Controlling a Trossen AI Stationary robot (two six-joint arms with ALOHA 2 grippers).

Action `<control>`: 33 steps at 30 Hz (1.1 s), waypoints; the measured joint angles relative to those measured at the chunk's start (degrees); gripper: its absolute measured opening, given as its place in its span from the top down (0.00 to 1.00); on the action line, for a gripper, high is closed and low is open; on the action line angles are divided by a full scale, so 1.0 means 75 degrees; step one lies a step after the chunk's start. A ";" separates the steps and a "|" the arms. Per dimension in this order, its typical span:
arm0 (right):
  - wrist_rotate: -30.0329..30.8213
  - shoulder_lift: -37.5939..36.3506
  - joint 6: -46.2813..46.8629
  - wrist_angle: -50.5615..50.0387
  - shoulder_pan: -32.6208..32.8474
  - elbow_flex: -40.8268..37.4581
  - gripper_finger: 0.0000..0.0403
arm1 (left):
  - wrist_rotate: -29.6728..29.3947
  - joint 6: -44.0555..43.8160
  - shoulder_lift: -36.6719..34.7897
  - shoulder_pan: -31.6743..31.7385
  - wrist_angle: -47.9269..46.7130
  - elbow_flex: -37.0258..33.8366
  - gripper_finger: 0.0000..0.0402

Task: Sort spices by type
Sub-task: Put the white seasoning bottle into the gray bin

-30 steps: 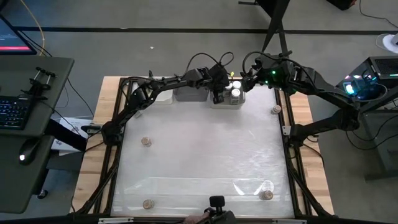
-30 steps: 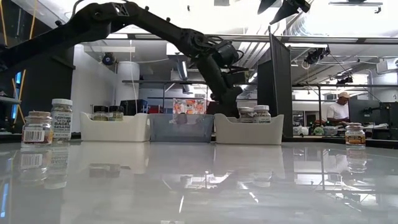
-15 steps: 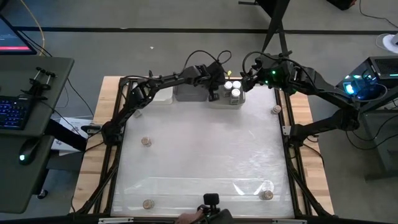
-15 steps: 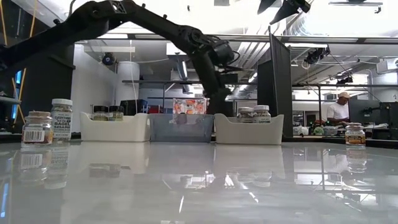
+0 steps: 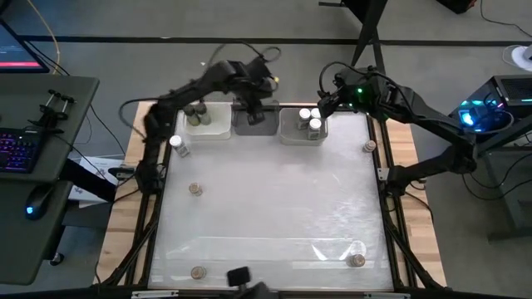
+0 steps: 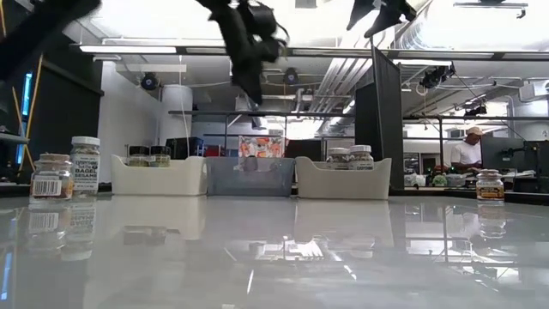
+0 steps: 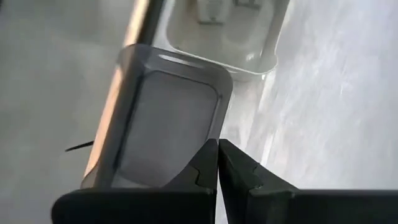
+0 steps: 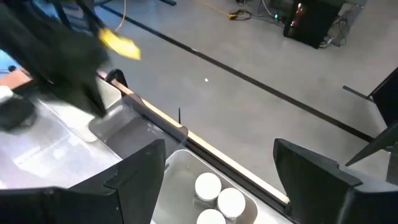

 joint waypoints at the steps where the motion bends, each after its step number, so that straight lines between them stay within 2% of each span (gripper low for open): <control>1: -0.0047 0.0028 -0.0035 -0.0043 -0.0033 -0.0001 0.27 | -0.0003 -0.0140 -0.0395 0.0069 0.0199 -0.0426 1.00; 4: -0.0047 0.0123 -0.0133 -0.0098 -0.0039 -0.0002 0.27 | -0.0223 -0.0845 -0.1862 0.0285 0.1103 -0.2413 1.00; 6: -0.0054 0.0177 -0.0237 -0.0105 -0.0039 0.0001 0.27 | -0.0709 -0.1532 -0.3006 0.0391 0.1667 -0.4068 1.00; 9: -0.0070 0.0242 -0.0324 -0.0106 -0.0039 -0.0002 0.27 | -0.1449 -0.2744 -0.4822 0.0426 0.1755 -0.6290 1.00; 13: -0.0116 0.0289 -0.0196 -0.0023 -0.0039 -0.0002 0.27 | -0.1443 -0.3492 -0.6862 0.0332 0.1494 -0.7975 1.00; 16: -0.0123 0.0309 -0.0178 0.0173 -0.0039 -0.0002 0.27 | -0.0967 -0.3511 -0.7798 0.0372 0.1286 -0.8444 0.98; 20: -0.0247 0.0347 -0.0178 0.0329 -0.0039 0.0000 0.27 | -0.0588 -0.3637 -0.8094 0.0591 0.0322 -0.8473 0.86; 29: -0.0679 0.0550 -0.0172 0.0409 -0.0039 -0.0002 0.27 | -0.0998 -0.3660 -0.7344 0.1165 -0.0729 -0.8476 0.39; 33: -0.0762 0.0674 -0.0173 0.0409 -0.0039 -0.0002 0.27 | -0.1595 -0.3428 -0.6893 0.1312 -0.1078 -0.8476 0.24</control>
